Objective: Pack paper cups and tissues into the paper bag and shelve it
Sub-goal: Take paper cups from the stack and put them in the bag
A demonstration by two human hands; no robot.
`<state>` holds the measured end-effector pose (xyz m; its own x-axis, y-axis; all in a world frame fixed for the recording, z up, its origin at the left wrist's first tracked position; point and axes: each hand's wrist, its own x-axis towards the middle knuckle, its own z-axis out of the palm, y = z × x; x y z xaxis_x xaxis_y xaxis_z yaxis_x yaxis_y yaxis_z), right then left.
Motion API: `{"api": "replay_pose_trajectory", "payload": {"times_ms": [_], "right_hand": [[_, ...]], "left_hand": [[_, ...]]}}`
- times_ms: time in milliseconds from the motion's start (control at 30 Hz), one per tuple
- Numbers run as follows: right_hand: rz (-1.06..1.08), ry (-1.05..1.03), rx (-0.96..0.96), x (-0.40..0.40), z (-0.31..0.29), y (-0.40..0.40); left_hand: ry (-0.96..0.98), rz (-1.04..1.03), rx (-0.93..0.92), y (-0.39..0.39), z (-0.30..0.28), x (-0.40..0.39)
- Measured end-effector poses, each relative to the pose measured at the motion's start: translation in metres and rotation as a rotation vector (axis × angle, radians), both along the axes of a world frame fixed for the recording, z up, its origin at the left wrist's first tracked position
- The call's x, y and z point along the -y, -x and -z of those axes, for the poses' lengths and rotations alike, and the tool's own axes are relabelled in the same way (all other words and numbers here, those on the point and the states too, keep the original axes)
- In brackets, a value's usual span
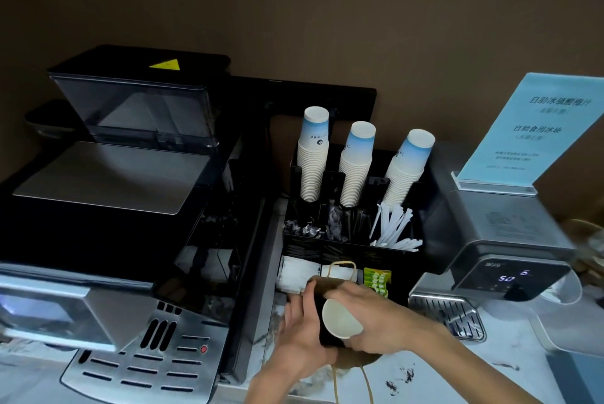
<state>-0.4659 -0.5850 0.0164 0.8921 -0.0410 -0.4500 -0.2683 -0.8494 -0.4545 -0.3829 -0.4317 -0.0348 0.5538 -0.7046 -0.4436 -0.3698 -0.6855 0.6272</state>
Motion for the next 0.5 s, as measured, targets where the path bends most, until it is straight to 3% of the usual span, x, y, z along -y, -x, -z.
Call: {"api": "replay_pose_trajectory", "payload": {"times_ms": [133,333,500], "right_hand": [[-0.069,0.098,-0.029,-0.007,0.002,-0.004],[-0.139,0.456,-0.158,-0.012,0.015,-0.034],[-0.206,0.508,-0.36,-0.015,0.043,-0.054]], "left_hand": [[-0.008,0.004,0.028,0.002,0.001,0.002],[-0.006,0.008,0.022,0.004,0.001,0.006],[-0.051,0.018,0.0,0.002,-0.001,0.011]]}}
